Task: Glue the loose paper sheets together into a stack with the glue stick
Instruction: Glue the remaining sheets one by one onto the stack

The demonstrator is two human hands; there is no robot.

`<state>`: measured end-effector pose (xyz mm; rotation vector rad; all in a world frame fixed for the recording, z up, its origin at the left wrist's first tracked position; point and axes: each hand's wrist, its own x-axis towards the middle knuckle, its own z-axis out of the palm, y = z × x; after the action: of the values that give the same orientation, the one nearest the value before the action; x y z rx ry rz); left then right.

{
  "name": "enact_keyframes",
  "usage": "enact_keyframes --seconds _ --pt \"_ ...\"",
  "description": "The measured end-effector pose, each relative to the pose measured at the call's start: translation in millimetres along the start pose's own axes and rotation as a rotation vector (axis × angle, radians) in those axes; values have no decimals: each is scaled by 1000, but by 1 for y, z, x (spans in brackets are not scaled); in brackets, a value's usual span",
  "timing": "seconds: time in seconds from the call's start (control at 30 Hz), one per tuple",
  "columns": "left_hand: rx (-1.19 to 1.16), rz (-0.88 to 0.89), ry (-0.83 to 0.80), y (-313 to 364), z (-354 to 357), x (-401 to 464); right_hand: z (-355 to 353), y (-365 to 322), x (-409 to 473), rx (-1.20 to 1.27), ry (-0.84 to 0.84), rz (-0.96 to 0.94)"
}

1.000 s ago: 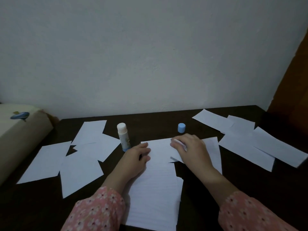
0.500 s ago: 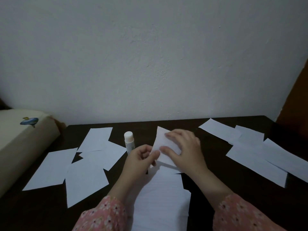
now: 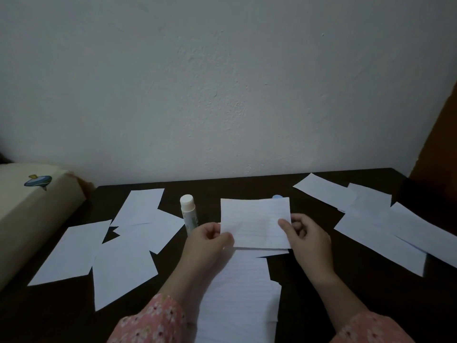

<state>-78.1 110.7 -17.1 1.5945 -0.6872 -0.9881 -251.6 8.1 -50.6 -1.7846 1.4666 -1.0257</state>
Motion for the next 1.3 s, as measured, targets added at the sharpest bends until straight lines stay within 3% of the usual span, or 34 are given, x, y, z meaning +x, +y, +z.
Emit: enact_keyframes --seconds 0.1,0.27,0.4,0.73,1.3 --pt "-10 12 13 6 0 -3 0 -3 7 -2 -57 -35" --pt "482 126 139 2 -10 6 5 1 12 -98 -122 -29" --pt "581 132 141 -1 -10 11 4 2 12 -223 -120 -43" --pt "628 153 158 -5 -12 17 6 5 12 -171 -62 -30" --pt "706 188 212 -12 -14 26 10 6 15 -405 -79 -41"
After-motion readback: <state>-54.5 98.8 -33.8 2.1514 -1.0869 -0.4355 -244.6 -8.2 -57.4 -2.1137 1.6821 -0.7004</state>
